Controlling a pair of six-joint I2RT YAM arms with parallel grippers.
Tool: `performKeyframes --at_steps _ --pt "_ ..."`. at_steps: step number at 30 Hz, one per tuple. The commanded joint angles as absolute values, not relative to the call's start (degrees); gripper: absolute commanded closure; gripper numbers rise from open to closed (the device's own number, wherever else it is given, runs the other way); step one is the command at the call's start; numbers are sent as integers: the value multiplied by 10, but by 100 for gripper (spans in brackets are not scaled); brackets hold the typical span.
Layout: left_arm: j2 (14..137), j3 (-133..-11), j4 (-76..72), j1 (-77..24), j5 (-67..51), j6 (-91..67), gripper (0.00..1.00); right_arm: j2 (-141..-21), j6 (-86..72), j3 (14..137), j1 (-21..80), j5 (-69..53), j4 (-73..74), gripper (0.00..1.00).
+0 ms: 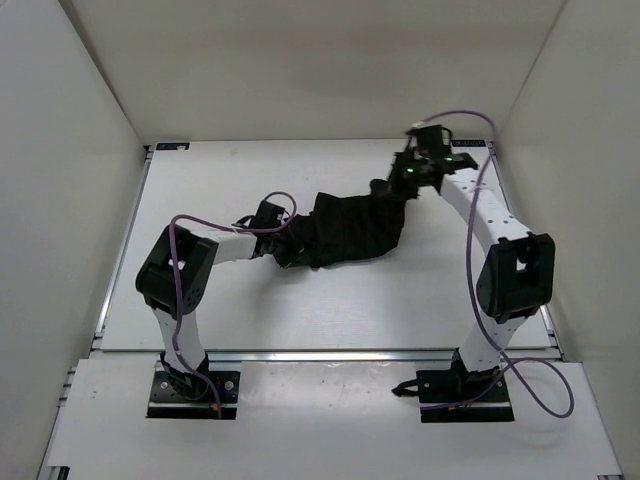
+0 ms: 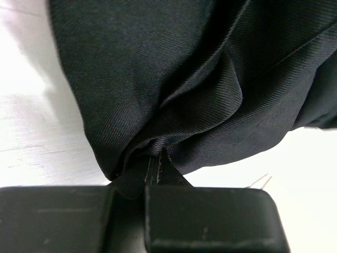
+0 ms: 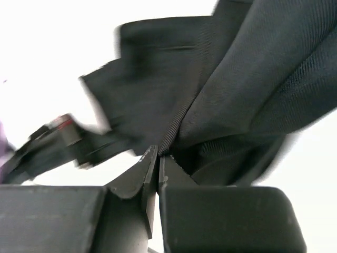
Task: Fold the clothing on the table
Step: Fold the skirt
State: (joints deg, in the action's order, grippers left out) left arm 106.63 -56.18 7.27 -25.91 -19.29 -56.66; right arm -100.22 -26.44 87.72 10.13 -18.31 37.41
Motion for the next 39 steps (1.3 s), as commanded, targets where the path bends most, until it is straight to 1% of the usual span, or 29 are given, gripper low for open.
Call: performKeyframes --at_steps 1,6,8,13,17,18,21,23,25,26,27,28,29,30,31,32,34,35,37,39 --pt "1068 -545 68 -257 -181 -572 100 -1037 -253 951 218 -170 432 100" --pt "1058 -537 61 -239 -188 -556 100 -1156 -245 1072 313 -190 470 100" --pt "1053 -528 56 -229 -194 -551 100 -1185 -237 1093 345 -192 485 100" --pt "1044 -493 36 -206 -217 -531 100 -1250 -214 1095 379 -177 488 100" --pt "1031 -463 25 -193 -229 -526 96 -1301 -206 1110 406 -136 497 100" --pt "1027 -454 19 -188 -233 -527 94 -1308 -205 1111 411 -131 499 100" --pt "1019 -448 18 -184 -250 -522 77 -1321 -209 1118 424 -131 497 100" --pt "1013 -451 31 -175 -261 -517 69 -1320 -208 1149 426 -125 514 98" --pt "1011 -454 34 -173 -287 -514 68 -1308 -213 1182 431 -107 540 91" --pt "1004 -454 34 -173 -295 -517 67 -1300 -210 1200 431 -103 554 85" --pt "998 -454 40 -171 -303 -518 64 -1284 -215 1214 434 -92 572 73" --pt "995 -461 45 -172 -307 -519 61 -1278 -213 1215 431 -85 579 66" --pt "985 -461 55 -173 -313 -518 59 -1263 -218 1223 430 -84 587 48" --pt "974 -463 63 -170 -317 -516 57 -1246 -223 1223 428 -81 597 34" --pt "974 -463 69 -170 -326 -523 55 -1238 -227 1222 427 -77 608 29" --pt "963 -459 67 -170 -337 -530 53 -1224 -235 1219 425 -67 623 13" --pt "944 -455 82 -171 -340 -531 49 -1200 -238 1210 419 -49 643 3" --pt "927 -451 97 -170 -338 -524 49 -1176 -244 1198 415 -44 656 1" --pt "887 -440 127 -165 -326 -517 48 -1137 -250 1164 410 -24 657 0" --pt "855 -422 159 -155 -322 -504 48 -1070 -252 1087 405 -32 623 1"
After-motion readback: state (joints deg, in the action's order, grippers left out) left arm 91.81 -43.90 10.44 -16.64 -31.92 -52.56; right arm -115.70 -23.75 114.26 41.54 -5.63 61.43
